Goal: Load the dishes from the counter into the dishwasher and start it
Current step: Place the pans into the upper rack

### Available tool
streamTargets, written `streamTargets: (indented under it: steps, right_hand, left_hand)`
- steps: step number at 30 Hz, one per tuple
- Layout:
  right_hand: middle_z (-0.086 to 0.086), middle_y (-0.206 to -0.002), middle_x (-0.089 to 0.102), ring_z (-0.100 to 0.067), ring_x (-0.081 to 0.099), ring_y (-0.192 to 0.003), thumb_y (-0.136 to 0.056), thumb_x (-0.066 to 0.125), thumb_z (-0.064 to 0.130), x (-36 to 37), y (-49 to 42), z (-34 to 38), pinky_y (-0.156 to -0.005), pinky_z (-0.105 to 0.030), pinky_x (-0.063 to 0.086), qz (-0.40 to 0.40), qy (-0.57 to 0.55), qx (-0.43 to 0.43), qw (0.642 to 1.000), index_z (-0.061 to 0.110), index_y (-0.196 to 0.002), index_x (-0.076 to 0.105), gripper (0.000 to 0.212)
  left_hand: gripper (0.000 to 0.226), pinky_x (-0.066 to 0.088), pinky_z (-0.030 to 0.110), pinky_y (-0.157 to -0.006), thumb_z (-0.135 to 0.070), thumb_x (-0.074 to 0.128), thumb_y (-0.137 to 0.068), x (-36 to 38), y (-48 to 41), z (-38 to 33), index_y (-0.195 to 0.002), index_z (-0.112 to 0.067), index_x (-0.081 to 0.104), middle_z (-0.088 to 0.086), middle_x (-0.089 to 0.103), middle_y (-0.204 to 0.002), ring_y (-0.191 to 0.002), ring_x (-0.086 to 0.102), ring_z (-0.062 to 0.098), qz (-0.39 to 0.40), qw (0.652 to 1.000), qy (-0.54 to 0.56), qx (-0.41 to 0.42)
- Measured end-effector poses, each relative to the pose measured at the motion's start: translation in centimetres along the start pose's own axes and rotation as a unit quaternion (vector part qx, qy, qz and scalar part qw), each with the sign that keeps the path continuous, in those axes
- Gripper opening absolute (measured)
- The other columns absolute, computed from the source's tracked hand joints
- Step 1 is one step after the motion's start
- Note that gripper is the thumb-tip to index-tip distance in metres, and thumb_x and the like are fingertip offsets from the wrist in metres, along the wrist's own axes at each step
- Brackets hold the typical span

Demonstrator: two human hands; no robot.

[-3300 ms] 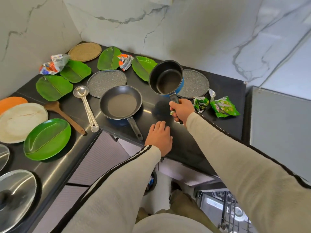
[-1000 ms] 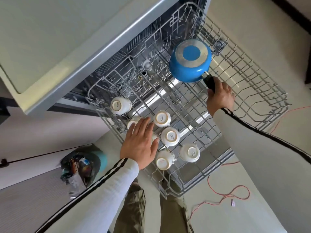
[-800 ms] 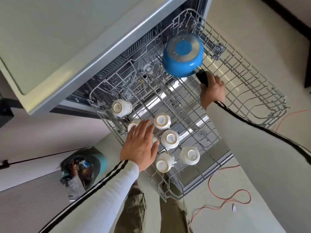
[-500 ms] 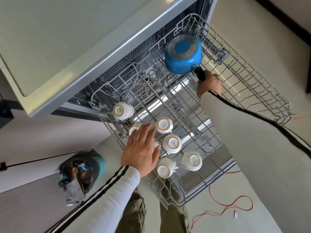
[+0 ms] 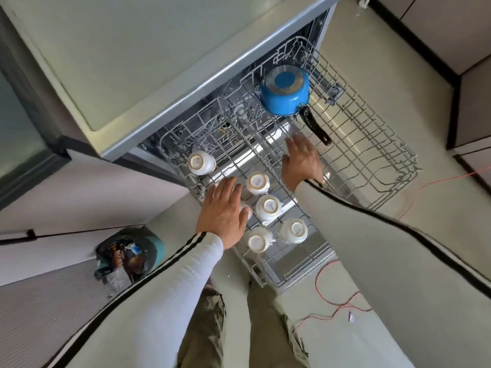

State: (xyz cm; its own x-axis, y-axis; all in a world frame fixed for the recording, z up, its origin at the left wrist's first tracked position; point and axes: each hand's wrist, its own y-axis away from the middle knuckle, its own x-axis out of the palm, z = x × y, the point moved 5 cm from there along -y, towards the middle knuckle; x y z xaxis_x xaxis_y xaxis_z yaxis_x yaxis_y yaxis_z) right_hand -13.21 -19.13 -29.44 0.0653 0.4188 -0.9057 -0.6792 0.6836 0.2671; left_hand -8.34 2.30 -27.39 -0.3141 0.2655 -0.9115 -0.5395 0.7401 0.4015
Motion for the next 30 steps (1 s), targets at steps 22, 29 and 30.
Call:
streamTargets:
  steps: [22, 29, 30]
  right_hand:
    - [0.0, -0.164, 0.019, -0.017, 0.011, -0.152, -0.104, 0.033, 0.026, -6.8, 21.9, 41.3, -0.124, -0.035, 0.01, -0.096, -0.037, -0.307, 0.946, 0.016, -0.154, 0.031, 0.05]
    - [-0.011, -0.148, 0.048, -0.027, 0.04, -0.137, -0.099, 0.044, 0.021, -3.0, 25.1, 59.4, -0.116, -0.038, 0.03, -0.071, -0.085, -0.472, 0.875, 0.008, -0.139, 0.052, 0.043]
    - [-0.011, -0.142, 0.053, -0.027, 0.046, -0.132, -0.099, 0.045, 0.022, -2.3, 25.6, 62.0, -0.112, -0.037, 0.034, -0.039, -0.093, -0.486, 0.868, 0.009, -0.136, 0.055, 0.04]
  left_hand:
    - [0.065, 0.0, 0.041, -0.125, -0.042, 0.027, -0.102, -17.8, 24.8, 27.7, -0.157, -0.01, 0.014, 0.008, 0.009, -0.166, -0.153, 0.003, 0.024, -0.193, 0.97, 0.002, -0.144]
    - [0.061, 0.006, 0.046, -0.125, -0.036, 0.043, -0.096, -18.7, 32.3, 40.2, -0.149, -0.006, 0.035, 0.012, 0.024, -0.162, -0.15, 0.017, 0.028, -0.3, 0.912, 0.04, -0.277]
    - [0.059, 0.007, 0.048, -0.124, -0.033, 0.046, -0.095, -19.0, 33.4, 41.7, -0.147, -0.006, 0.038, 0.014, 0.026, -0.16, -0.149, 0.02, 0.029, -0.334, 0.895, 0.044, -0.293]
